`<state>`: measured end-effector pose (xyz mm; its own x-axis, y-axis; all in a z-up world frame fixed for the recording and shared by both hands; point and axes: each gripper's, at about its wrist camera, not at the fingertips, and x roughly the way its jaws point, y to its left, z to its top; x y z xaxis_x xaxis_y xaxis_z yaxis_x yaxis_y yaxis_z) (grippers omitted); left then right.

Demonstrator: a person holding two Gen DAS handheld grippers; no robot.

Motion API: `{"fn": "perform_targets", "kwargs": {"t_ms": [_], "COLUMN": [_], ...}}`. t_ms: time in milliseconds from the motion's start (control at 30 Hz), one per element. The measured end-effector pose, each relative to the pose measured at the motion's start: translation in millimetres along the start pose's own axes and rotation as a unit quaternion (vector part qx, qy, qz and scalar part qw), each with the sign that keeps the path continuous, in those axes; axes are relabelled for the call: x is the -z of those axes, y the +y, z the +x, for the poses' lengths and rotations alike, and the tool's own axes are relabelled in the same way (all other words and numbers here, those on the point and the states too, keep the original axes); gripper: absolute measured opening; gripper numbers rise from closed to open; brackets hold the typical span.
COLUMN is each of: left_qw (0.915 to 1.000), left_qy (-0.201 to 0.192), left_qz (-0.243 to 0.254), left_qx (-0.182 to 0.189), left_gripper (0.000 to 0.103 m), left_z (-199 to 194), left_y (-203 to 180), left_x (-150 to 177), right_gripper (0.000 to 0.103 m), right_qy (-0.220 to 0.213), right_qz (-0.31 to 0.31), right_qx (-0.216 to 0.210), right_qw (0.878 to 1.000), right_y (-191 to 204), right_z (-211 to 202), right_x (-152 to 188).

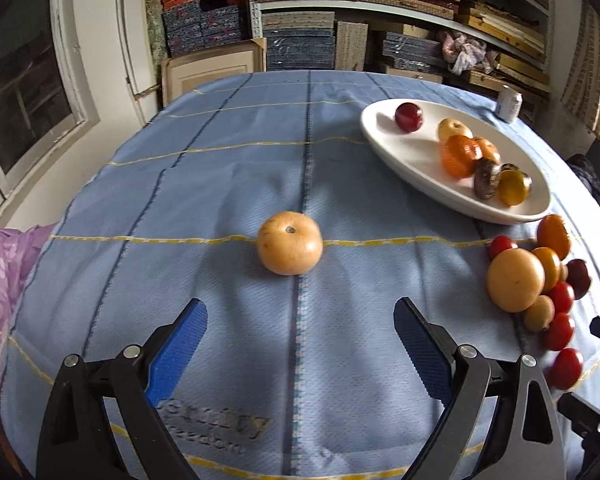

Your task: Organize fruits

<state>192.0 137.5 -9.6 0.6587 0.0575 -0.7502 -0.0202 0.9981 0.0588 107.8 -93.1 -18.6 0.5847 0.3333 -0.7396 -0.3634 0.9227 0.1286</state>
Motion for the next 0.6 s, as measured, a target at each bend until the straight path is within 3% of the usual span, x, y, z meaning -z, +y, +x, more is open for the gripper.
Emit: {"fn": "perform_targets", "kwargs": {"t_ms": [167, 200, 333, 367, 400, 467, 533, 600], "left_qw": [0.9997, 0.9998, 0.9996, 0.9995, 0.9994, 0.9989, 0.9994, 0.9991], "left_qy": [0.017, 0.017, 0.018, 0.025, 0.027, 0.024, 0.018, 0.018], "left_qz": [-0.016, -0.013, 0.001, 0.001, 0.003, 0.002, 0.0, 0.007], "left_qx": [-0.002, 0.003, 0.021, 0.02, 0.023, 0.041, 0.031, 0.038], "left_gripper": [0.095, 0.095, 0.094, 0.093, 0.084, 0.067, 0.042, 0.042], "left_z": [12, 15, 31, 38, 41, 46, 47, 45], "left_y": [14, 14, 10, 10, 9, 10, 11, 8], "left_x": [1, 0, -10, -14, -17, -24, -28, -27], "right_gripper": [0.091, 0.081, 0.067, 0.057, 0.044, 0.03, 0.03, 0.03], "right_qy": [0.01, 0.013, 0.036, 0.035, 0.032, 0.026, 0.021, 0.019], "right_qz": [-0.013, -0.014, -0.012, -0.011, -0.009, -0.009, -0.003, 0.0], "right_qx": [0.036, 0.035, 0.05, 0.05, 0.046, 0.042, 0.037, 0.033], "right_qw": [0.999, 0.999, 0.998, 0.998, 0.998, 0.999, 0.999, 0.999], "right_y": [12, 13, 16, 17, 18, 19, 18, 16], "right_z": [9, 10, 17, 16, 15, 13, 13, 11], "right_x": [-4, -4, -1, 1, 1, 3, 4, 4]}}
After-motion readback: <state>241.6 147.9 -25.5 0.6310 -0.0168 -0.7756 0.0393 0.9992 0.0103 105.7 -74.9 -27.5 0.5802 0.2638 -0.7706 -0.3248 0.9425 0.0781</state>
